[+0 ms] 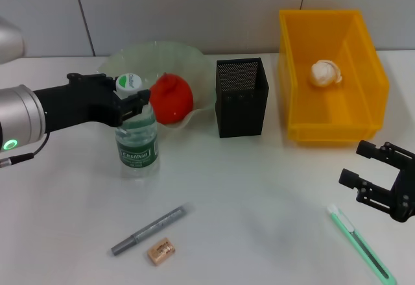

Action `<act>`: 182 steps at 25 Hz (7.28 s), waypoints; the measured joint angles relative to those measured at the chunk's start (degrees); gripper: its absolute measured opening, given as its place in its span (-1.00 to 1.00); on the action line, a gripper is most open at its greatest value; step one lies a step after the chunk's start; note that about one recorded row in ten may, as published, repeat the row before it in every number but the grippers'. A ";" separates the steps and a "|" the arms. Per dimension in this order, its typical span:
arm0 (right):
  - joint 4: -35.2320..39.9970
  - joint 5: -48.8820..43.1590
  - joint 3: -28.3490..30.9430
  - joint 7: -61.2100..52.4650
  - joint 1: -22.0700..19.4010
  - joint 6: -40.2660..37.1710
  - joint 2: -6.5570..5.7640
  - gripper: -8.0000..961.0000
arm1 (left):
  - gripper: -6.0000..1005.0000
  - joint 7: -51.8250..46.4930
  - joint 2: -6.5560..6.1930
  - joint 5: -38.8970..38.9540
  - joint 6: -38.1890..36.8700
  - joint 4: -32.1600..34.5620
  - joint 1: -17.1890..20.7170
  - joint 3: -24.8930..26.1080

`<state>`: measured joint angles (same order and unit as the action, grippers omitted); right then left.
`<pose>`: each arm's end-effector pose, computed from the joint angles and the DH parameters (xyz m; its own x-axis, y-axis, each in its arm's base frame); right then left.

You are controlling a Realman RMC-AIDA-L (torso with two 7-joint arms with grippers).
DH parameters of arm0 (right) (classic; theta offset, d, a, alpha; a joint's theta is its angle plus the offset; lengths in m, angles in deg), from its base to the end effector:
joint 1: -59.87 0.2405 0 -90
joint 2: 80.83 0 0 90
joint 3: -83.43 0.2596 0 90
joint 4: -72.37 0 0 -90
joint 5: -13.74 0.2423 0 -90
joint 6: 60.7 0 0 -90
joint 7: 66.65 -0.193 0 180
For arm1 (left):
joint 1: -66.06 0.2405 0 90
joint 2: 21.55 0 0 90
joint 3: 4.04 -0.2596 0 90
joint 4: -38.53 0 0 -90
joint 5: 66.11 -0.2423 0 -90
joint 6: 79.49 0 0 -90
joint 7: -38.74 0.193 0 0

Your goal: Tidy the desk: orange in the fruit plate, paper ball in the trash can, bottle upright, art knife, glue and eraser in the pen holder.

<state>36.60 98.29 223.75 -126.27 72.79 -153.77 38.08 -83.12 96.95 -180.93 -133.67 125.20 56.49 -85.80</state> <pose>0.3270 0.3056 -0.0070 0.7164 -0.1435 -0.6827 -0.5028 -0.7847 -0.3626 -0.1961 0.4058 -0.0039 0.8414 0.3506 0.4113 0.5327 -0.6663 -0.5218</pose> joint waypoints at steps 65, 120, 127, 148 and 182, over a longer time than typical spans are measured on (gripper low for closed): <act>-33.15 -19.33 -1.42 -39.35 2.88 -0.64 0.09 0.44 | 0.62 49.74 -0.14 17.18 -35.58 -30.60 -7.50 25.03; -38.72 -60.82 -41.48 -94.43 23.98 -1.87 0.14 0.44 | 0.61 54.27 0.15 14.81 -33.54 -36.75 -8.51 24.17; -37.98 -60.82 -43.00 -94.47 23.77 -1.49 0.29 0.43 | 0.61 54.27 0.14 14.81 -33.35 -36.75 -8.62 23.78; -34.95 -60.21 -45.35 -95.17 23.70 1.02 0.44 0.12 | 0.61 54.27 0.23 14.80 -33.53 -36.82 -8.35 23.75; -33.22 -60.20 -45.85 -96.88 23.51 2.23 0.44 -0.17 | 0.61 54.27 0.24 14.80 -33.53 -36.83 -8.39 23.66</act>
<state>3.38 38.09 177.90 -223.15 96.30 -151.54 38.52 -28.85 97.19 -166.14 -167.20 88.36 48.10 -62.14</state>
